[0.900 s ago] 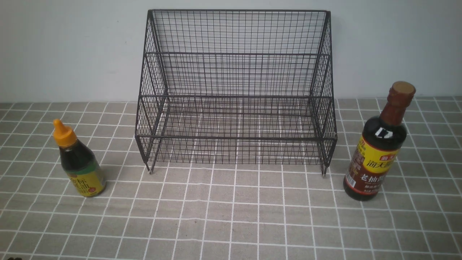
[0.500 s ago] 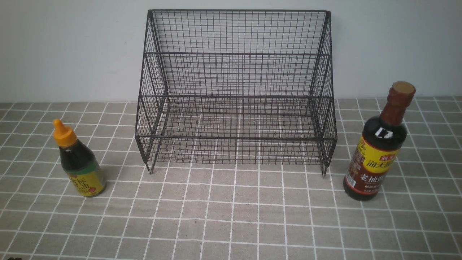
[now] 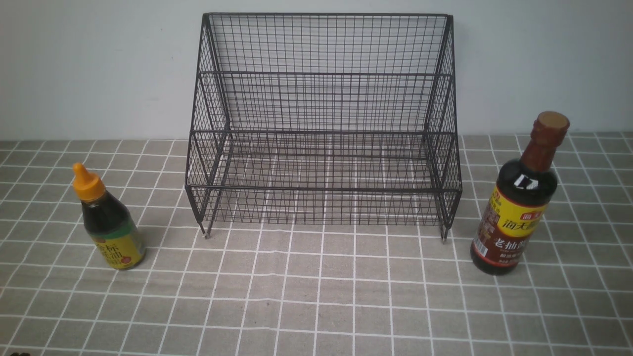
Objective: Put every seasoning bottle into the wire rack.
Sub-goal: Use the right arm to grab the condiment bottle closest to it
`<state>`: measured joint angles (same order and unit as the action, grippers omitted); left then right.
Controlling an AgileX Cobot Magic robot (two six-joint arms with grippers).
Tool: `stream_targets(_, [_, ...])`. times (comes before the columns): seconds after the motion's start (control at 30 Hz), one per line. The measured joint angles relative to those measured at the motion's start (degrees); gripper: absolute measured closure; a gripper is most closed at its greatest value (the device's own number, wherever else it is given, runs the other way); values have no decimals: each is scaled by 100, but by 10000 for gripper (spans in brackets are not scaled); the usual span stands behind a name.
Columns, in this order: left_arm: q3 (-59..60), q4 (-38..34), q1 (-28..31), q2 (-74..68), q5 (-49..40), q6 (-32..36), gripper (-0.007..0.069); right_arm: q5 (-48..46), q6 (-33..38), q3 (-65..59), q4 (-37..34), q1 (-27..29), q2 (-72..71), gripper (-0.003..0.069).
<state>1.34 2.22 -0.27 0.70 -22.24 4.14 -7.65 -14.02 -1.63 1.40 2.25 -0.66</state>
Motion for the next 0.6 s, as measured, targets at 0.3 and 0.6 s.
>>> stream_targets(0.3, [0, 0, 0, 0, 0, 0, 631, 1604, -134, 0, -324, 0, 0, 673])
stream_targets(0.6, [0, 0, 0, 0, 0, 0, 631, 2345, -225, 13, -389, 7, 0, 673])
